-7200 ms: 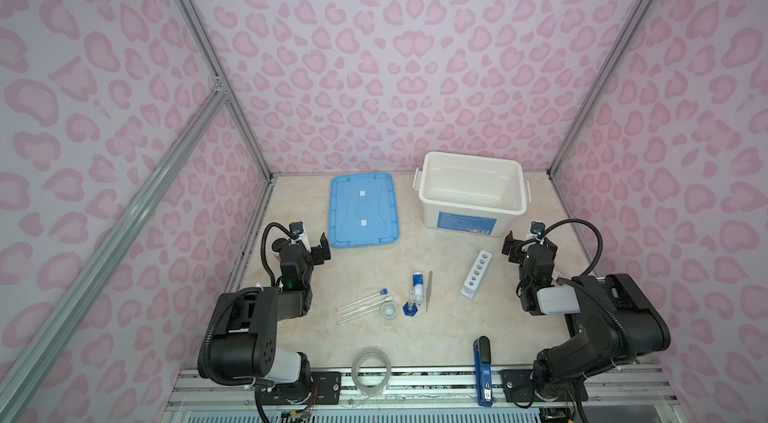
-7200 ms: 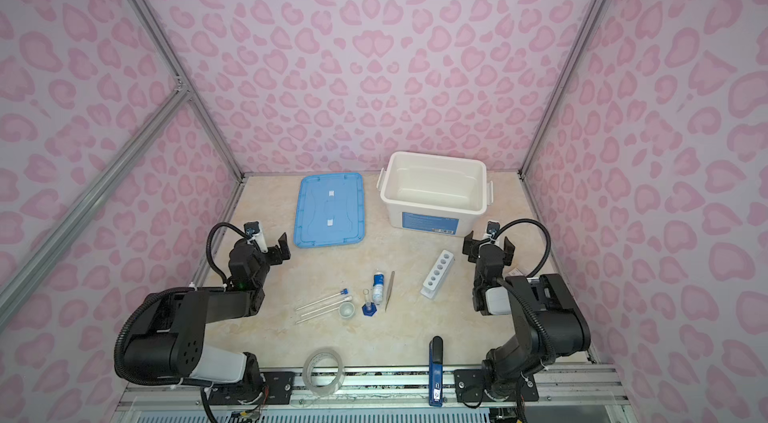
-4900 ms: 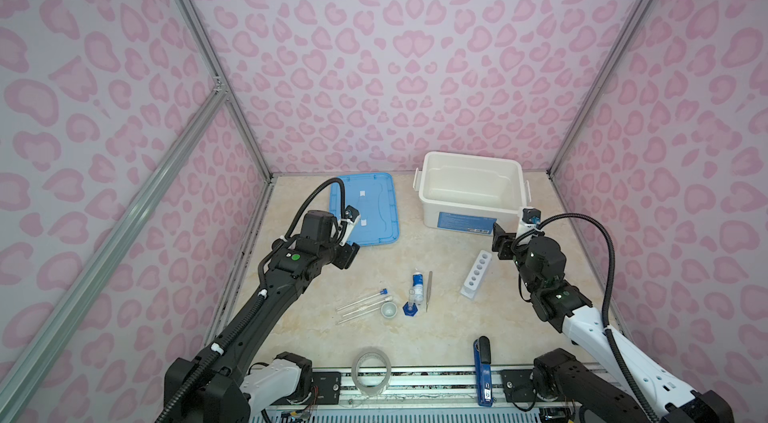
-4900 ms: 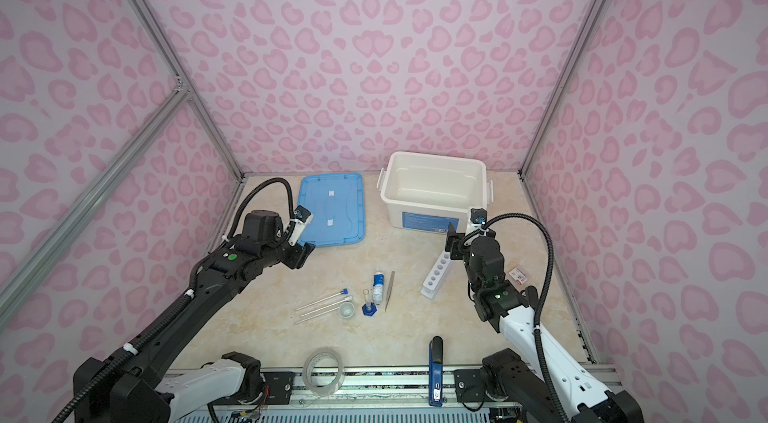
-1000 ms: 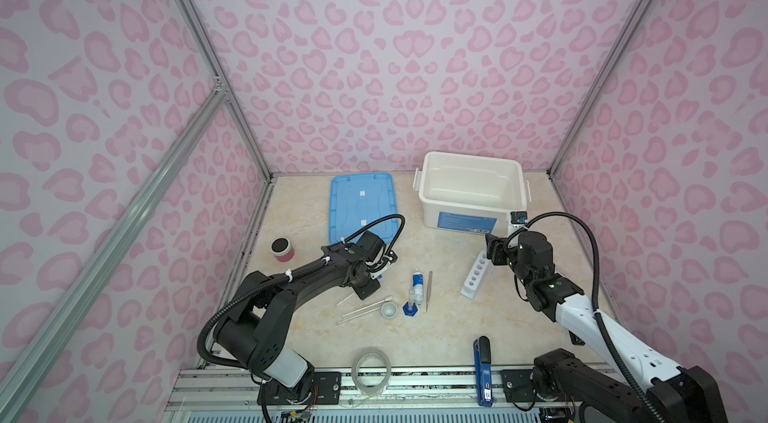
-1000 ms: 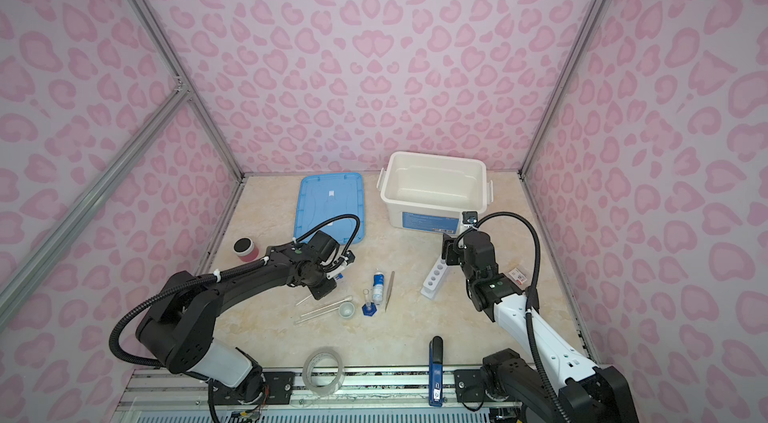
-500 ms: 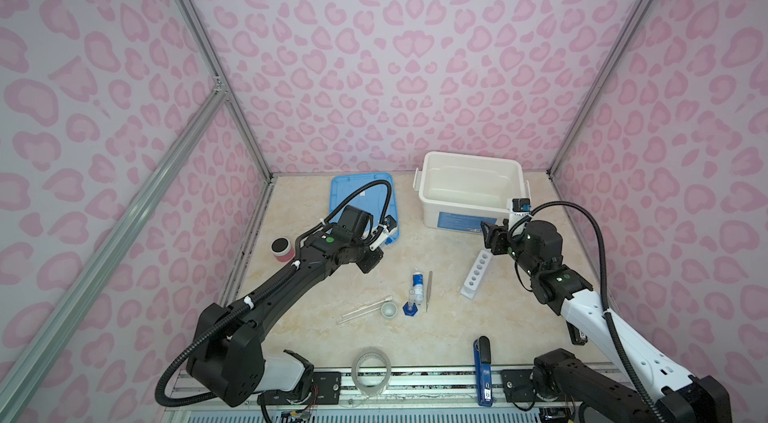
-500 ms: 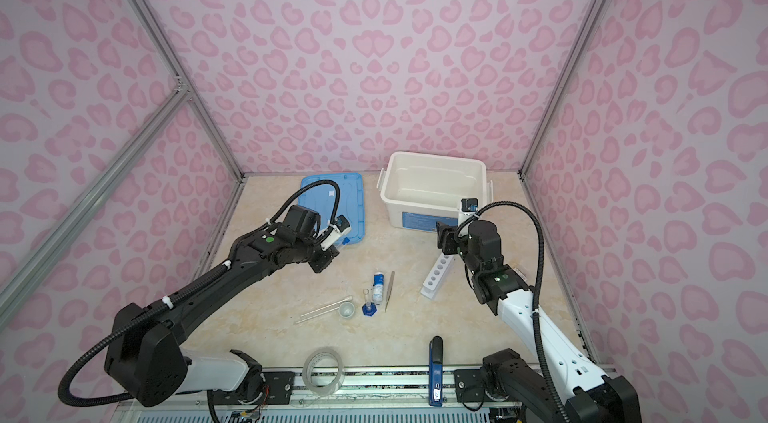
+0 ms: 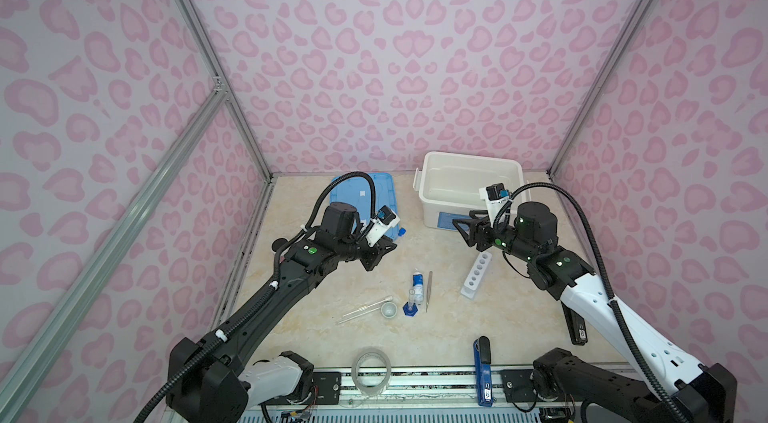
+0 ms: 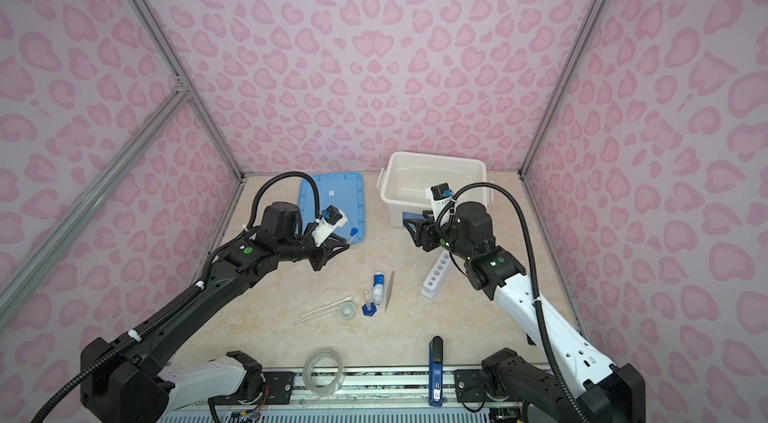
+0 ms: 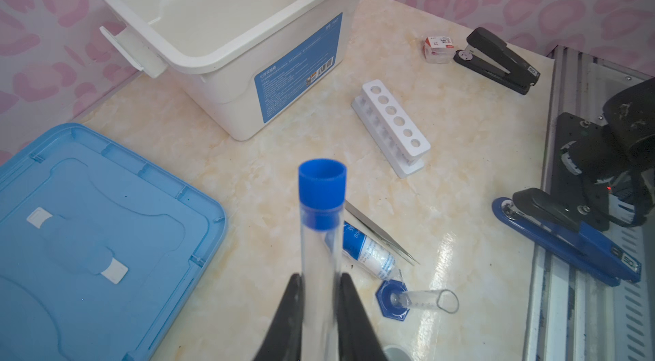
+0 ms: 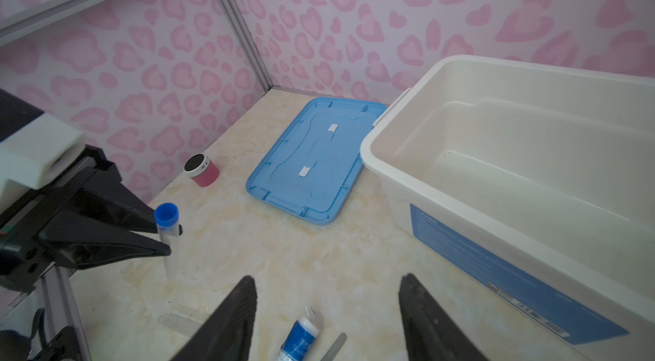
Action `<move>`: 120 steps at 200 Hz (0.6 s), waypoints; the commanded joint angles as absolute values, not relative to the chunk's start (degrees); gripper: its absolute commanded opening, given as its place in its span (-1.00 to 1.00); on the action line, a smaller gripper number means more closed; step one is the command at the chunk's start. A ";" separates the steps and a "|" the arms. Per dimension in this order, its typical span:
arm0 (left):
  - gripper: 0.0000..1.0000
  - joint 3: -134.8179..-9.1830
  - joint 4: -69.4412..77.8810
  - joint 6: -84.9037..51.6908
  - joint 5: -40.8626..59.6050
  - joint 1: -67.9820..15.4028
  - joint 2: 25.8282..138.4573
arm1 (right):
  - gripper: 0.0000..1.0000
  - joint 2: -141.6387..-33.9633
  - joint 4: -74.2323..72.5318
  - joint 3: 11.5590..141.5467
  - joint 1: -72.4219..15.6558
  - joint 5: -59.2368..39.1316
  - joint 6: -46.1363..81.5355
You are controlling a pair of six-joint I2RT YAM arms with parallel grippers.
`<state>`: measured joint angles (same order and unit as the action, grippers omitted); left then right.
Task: Organize the chemistry lab equipment
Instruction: 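Lift the tube upright with left gripper while right gripper reaches toward it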
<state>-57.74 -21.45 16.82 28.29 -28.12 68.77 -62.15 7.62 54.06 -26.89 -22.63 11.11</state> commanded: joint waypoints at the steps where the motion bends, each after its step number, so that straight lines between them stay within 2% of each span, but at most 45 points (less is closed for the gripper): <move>1: -0.72 -57.15 -17.71 15.30 33.00 -28.04 67.46 | 0.20 -63.42 10.06 55.91 -30.25 -25.13 9.12; 38: -0.71 -56.61 -16.71 14.46 35.32 -28.08 66.39 | 0.07 -66.84 8.98 58.65 -35.85 -26.66 9.13; 55: -0.71 -56.34 -16.53 14.33 35.62 -28.04 65.84 | -0.06 -68.47 7.80 59.55 -37.56 -27.28 9.62; 102: -0.72 -56.33 -16.60 14.20 37.53 -28.04 65.30 | -0.07 -71.61 3.02 60.28 -39.88 -31.85 11.04; 120: -0.72 -56.34 -16.45 14.01 37.84 -28.04 65.00 | -0.13 -72.71 1.14 60.12 -40.08 -33.13 11.92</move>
<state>-56.38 -18.28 14.59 35.92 -28.12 65.78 -71.53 5.69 60.20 -39.77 -30.17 10.33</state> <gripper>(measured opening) 0.181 0.458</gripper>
